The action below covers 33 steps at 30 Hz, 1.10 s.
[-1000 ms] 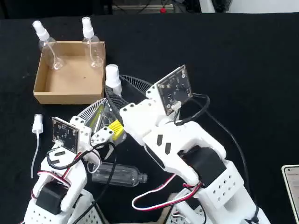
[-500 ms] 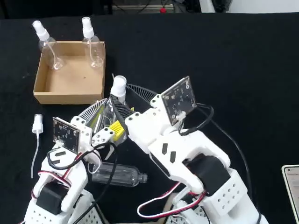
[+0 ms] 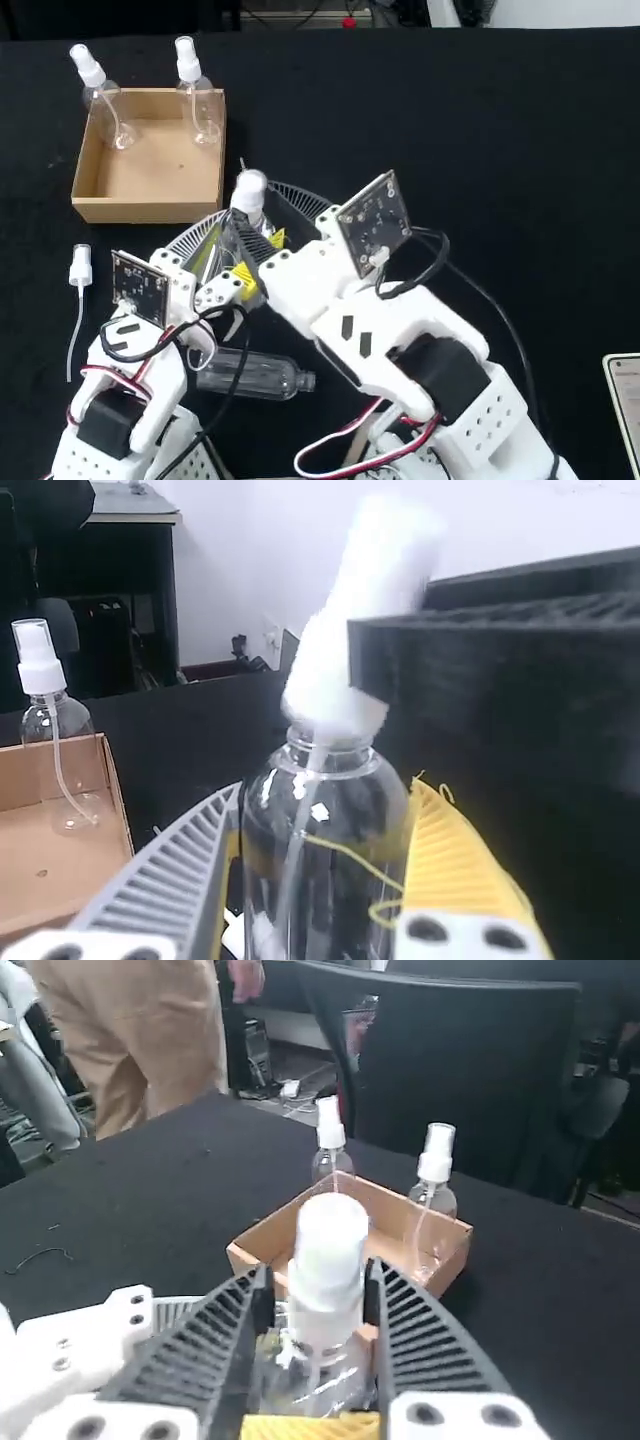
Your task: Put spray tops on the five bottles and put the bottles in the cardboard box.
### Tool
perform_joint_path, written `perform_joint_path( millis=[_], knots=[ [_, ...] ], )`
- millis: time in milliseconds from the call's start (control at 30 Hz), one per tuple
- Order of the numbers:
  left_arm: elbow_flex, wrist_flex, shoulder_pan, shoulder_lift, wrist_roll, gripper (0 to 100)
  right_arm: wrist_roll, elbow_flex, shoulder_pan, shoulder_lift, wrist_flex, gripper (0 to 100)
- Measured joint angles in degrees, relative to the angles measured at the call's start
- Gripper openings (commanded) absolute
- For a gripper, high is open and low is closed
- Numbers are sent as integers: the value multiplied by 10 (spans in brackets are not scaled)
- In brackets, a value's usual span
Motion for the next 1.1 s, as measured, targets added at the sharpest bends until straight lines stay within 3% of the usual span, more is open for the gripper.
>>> perform_joint_path(
  millis=[367,533,700,867,1100],
  knots=[
    [0,0,-2,0,0,116,0,-35,11,-1,4,136],
    [0,0,-3,0,0,116,0,-99,85,-1,62,35],
    [0,-5,-4,0,0,116,0,-105,200,-1,104,58],
    [-4,-55,-84,0,0,116,0,-33,291,-7,104,70],
    [-39,-81,-161,-1,0,119,0,155,331,-10,26,69]
  ],
)
